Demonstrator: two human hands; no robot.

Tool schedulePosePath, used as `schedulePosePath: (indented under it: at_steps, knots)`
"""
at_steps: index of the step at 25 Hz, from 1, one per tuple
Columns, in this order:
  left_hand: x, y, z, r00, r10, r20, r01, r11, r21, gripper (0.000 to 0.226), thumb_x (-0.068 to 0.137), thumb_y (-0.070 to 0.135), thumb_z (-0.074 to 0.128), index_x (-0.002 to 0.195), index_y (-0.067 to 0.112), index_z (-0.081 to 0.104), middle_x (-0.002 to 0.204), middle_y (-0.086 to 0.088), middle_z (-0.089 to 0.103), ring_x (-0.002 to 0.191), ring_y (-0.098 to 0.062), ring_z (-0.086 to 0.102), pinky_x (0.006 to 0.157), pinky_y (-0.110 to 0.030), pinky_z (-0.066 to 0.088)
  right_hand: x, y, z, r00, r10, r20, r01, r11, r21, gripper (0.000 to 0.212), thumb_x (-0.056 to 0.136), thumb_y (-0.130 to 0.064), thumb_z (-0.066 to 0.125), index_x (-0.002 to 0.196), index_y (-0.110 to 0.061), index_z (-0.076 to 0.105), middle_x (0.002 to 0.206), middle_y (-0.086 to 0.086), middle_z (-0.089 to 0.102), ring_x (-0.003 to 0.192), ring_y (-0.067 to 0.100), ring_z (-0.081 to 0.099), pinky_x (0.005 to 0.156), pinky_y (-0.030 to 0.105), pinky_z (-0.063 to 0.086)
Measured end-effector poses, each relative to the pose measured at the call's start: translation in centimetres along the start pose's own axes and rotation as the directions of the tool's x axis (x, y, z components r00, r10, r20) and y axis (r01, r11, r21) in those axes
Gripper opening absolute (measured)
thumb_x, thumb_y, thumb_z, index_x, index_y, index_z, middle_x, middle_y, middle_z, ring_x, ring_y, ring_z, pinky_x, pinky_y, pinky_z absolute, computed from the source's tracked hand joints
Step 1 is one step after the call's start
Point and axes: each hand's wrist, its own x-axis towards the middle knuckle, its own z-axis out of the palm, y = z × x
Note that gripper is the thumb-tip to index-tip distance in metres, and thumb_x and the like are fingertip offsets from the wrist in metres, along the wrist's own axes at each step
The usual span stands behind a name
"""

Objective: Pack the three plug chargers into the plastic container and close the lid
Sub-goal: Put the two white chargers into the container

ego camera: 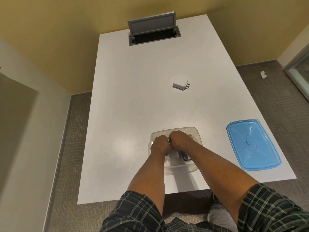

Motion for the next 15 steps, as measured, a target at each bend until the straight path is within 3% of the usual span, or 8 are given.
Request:
schedulePosePath:
  at_steps: [2, 6, 11, 13, 15]
  knots:
    - [0.1, 0.0, -0.1, 1.000, 0.005, -0.005, -0.004, 1.000, 0.027, 0.026, 0.089, 0.003, 0.060, 0.114, 0.000, 0.064, 0.113, -0.016, 0.075, 0.107, -0.030, 0.070, 0.072, -0.032, 0.047, 0.0, 0.1, 0.0, 1.000, -0.004, -0.006, 0.004, 1.000, -0.003, 0.023, 0.091, -0.017, 0.061, 0.110, -0.012, 0.073, 0.111, 0.008, 0.074, 0.102, 0.027, 0.069, 0.086, 0.035, 0.056]
    - [0.0, 0.3, -0.4, 1.000, 0.004, -0.026, -0.003, 0.998, 0.069, 0.026, 0.091, 0.005, 0.058, 0.116, 0.002, 0.064, 0.115, -0.015, 0.074, 0.109, -0.031, 0.070, 0.074, -0.032, 0.048, 0.0, 0.0, -0.5, 1.000, -0.019, 0.010, 0.020, 0.998, -0.053, 0.025, 0.091, -0.016, 0.062, 0.113, -0.014, 0.074, 0.113, 0.006, 0.073, 0.103, 0.026, 0.069, 0.077, 0.032, 0.051]
    - [0.0, 1.1, -1.5, 1.000, 0.003, -0.012, -0.002, 0.997, 0.073, 0.028, 0.098, 0.016, 0.051, 0.118, 0.008, 0.069, 0.118, -0.011, 0.074, 0.109, -0.031, 0.072, 0.094, -0.035, 0.057, -0.2, -0.7, -2.1, 0.997, -0.077, 0.020, 0.080, 0.981, -0.176, 0.023, 0.093, -0.016, 0.060, 0.113, -0.009, 0.071, 0.116, 0.009, 0.072, 0.106, 0.027, 0.069, 0.082, 0.033, 0.051]
    - [0.2, 1.5, -2.7, 1.000, -0.022, 0.004, 0.021, 0.995, 0.094, 0.024, 0.095, 0.018, 0.056, 0.110, 0.009, 0.072, 0.110, -0.010, 0.077, 0.102, -0.030, 0.075, 0.094, -0.035, 0.059, -0.1, -1.0, -3.3, 0.993, -0.103, 0.054, 0.111, 0.973, -0.200, 0.023, 0.094, -0.019, 0.062, 0.112, -0.009, 0.071, 0.114, 0.009, 0.073, 0.103, 0.027, 0.070, 0.088, 0.034, 0.054]
    - [0.5, 2.2, -4.4, 0.993, -0.062, 0.098, 0.054, 0.995, 0.079, 0.015, 0.085, 0.019, 0.065, 0.093, 0.009, 0.074, 0.091, -0.009, 0.079, 0.083, -0.029, 0.078, 0.088, -0.037, 0.063, 0.1, -1.2, -4.8, 0.985, -0.111, 0.135, 0.133, 0.977, -0.166, 0.013, 0.090, -0.020, 0.068, 0.097, -0.011, 0.074, 0.101, 0.008, 0.078, 0.084, 0.023, 0.073, 0.089, 0.035, 0.059]
